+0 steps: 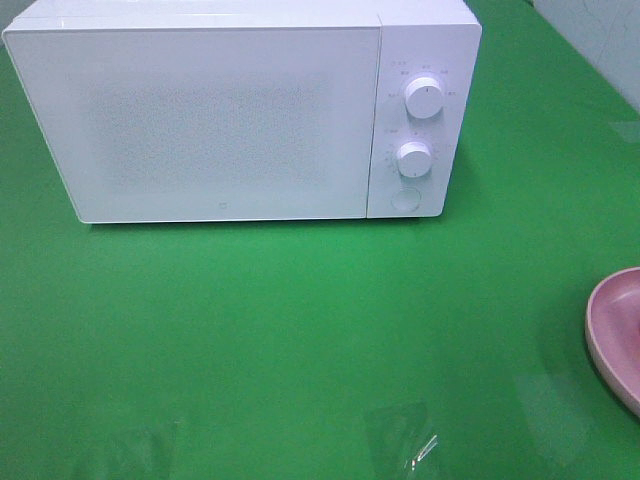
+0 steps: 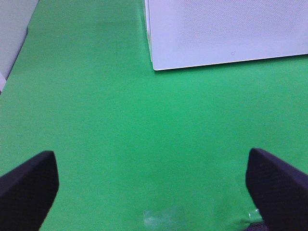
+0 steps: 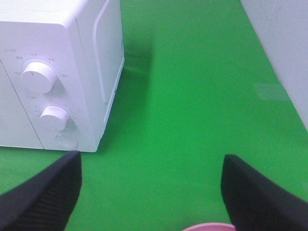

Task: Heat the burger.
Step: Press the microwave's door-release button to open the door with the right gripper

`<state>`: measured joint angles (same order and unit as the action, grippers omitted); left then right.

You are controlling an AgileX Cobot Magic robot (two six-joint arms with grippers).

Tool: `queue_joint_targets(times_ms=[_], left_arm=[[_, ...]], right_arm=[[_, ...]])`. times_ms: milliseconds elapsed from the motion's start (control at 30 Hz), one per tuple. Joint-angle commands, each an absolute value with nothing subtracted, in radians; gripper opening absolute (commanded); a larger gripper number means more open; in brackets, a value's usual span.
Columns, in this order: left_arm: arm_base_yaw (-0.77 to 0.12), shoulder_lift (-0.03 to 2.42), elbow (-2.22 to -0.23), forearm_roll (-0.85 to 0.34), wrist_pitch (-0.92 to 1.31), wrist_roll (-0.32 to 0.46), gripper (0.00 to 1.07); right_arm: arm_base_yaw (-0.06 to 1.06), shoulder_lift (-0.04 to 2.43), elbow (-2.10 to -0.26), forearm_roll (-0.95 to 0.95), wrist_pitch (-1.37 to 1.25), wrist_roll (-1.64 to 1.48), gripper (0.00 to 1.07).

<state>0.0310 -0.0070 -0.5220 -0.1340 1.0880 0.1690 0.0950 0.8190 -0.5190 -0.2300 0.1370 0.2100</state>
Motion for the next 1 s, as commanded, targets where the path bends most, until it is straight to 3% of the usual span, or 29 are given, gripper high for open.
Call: queue_joint_targets(times_ms=[33,300,467,500,667,733,1000], left_arm=[[0.027,-0.029,-0.519,-0.14,1.072,0.169,0.98],[0.027,-0.029,-0.519,-0.14,1.072,0.169,0.98],[0.027,-0.029,-0.519,-0.139,1.072,0.169,0.98],[0.027,-0.029,-0.519,-0.139,1.072,0.169,0.98],[0.027,-0.029,-0.519,-0.139,1.072,0.169,0.98],[0.027,-0.029,-0.519,-0.139,1.072,0.169,0.98],[0.027,-0.029,-0.519,-0.139,1.072,0.169,0.98]], right_arm=[[0.096,0.859,-0.523,-0.26,0.065,0.215,0.76],[0.096,1.021,-0.436,-0.233,-0.319,0.202,0.76],[0.096,1.069,-0.418,-0.176,-0.39,0.113,0.76],[0.096,1.122,-0.4,-0.036,-0.482,-0.049,0.76],[0.1,1.168,-0.379,0.118,-0.575,-0.184,0.76],[0.18,1.214,-0.355,0.28,-0.717,-0.315,0.76],[0.407,1.321,-0.335,0.458,-0.97,-0.395,0.76]])
